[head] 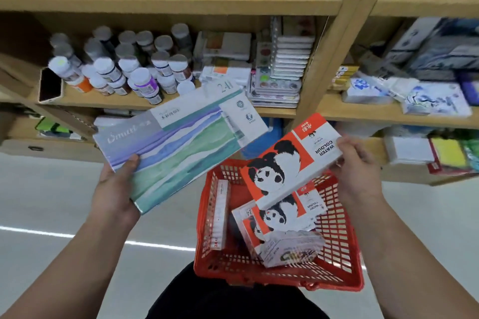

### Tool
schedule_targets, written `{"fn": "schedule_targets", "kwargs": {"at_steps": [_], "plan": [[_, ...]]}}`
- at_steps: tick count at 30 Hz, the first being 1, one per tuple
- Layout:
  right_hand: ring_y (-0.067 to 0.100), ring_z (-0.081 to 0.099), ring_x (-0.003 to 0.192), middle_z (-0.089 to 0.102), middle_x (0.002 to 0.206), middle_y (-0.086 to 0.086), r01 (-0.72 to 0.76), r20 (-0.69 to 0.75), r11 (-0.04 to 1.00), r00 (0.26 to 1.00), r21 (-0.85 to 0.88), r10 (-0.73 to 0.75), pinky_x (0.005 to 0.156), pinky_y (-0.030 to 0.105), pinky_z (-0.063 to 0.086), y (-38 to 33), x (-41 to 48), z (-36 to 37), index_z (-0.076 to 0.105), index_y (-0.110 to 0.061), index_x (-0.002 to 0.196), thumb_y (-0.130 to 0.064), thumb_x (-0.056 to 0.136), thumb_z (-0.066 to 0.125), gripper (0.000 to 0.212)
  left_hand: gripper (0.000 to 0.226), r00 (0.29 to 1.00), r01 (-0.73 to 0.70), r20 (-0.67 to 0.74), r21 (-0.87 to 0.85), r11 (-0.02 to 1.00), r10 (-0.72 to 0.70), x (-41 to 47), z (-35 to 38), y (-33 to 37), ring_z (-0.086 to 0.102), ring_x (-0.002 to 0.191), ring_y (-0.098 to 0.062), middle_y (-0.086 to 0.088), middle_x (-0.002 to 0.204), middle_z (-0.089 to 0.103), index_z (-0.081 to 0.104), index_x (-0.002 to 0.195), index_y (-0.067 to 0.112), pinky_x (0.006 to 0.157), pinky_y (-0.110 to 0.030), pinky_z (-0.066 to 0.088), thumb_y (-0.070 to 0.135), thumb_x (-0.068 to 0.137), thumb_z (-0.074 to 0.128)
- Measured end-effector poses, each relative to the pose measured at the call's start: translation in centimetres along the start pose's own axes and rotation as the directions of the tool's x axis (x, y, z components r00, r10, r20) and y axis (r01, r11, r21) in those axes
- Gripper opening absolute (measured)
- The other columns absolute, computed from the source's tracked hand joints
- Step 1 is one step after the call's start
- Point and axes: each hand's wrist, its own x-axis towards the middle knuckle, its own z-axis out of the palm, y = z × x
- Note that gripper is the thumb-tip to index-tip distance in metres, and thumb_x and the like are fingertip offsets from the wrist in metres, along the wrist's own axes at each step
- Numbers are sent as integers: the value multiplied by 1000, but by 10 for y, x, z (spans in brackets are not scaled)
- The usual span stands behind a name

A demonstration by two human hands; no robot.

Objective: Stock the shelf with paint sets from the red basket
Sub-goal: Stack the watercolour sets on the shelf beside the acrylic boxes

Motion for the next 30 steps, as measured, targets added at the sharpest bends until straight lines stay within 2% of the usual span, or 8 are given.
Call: {"fn": "schedule_targets", "kwargs": {"at_steps": [2, 6, 11, 14, 17, 21, 23, 30], "plan": [[19, 75, 91, 79, 103, 2, 70, 19, 998, 997, 2, -70, 69, 30, 58, -20, -4, 16, 70, -26, 89, -21, 98, 68, 11, 38, 998, -59, 24, 2, 998, 59, -5, -1, 21, 77, 98, -27, -3, 120, 77, 62, 137, 27, 75, -53, 64, 18, 101, 62], [15, 74, 83, 80, 87, -2, 194, 49, 981, 980, 12, -194, 72, 33, 57, -55, -19, 51, 72, -19, 92, -21, 101, 64, 12, 36, 985, -173, 5, 1, 985, 173, -7, -11, 65, 79, 84, -20, 1, 112, 78, 62, 136, 26, 64, -46, 65, 18, 100, 62], [20, 71, 95, 75, 121, 12, 256, 23, 960, 965, 118, -260, 78, 36, 57, -80, -48, 99, 73, -17, 108, -25, 98, 66, 14, 39, 959, -281, 12, -49, 959, 282, 15, -34, 122, 78, 85, -19, 2, 116, 78, 60, 138, 28, 64, -47, 64, 21, 99, 63], [17, 70, 88, 77, 110, 8, 285, -24, 945, 958, 160, -284, 75, 32, 54, -84, -74, 148, 71, -13, 118, -23, 100, 64, 22, 29, 948, -309, 37, -114, 944, 315, 39, -55, 157, 79, 87, -20, 4, 114, 78, 65, 127, 32, 66, -48, 65, 21, 100, 63], [14, 67, 79, 76, 94, 2, 305, -65, 933, 952, 194, -298, 70, 29, 51, -86, -103, 192, 72, -18, 105, -20, 99, 65, 9, 19, 944, -319, 38, -140, 937, 327, 64, -71, 185, 79, 81, -18, 6, 103, 80, 66, 113, 34, 62, -46, 64, 21, 100, 63], [9, 71, 77, 76, 89, -2, 323, -131, 913, 945, 248, -299, 65, 25, 56, -75, -153, 272, 72, -13, 108, -17, 99, 65, 13, 13, 942, -316, 67, -160, 935, 329, 115, -116, 245, 78, 72, -15, 10, 90, 80, 66, 104, 34, 53, -39, 62, 22, 100, 63], [7, 71, 69, 77, 80, -6, 331, -151, 909, 942, 255, -300, 60, 24, 56, -76, -177, 309, 71, -16, 98, -18, 99, 65, 7, 14, 939, -316, 85, -168, 934, 333, 136, -138, 275, 77, 67, -13, 12, 84, 79, 64, 102, 35, 50, -38, 61, 22, 101, 63], [8, 59, 51, 66, 61, -9, 365, -191, 889, 927, 274, -322, 48, 23, 41, -96, -221, 423, 59, -17, 74, -18, 95, 68, 23, 17, 901, -382, 127, -221, 897, 415, 189, -201, 355, 78, 77, -20, 7, 98, 80, 65, 110, 35, 58, -44, 64, 20, 100, 64]]}}
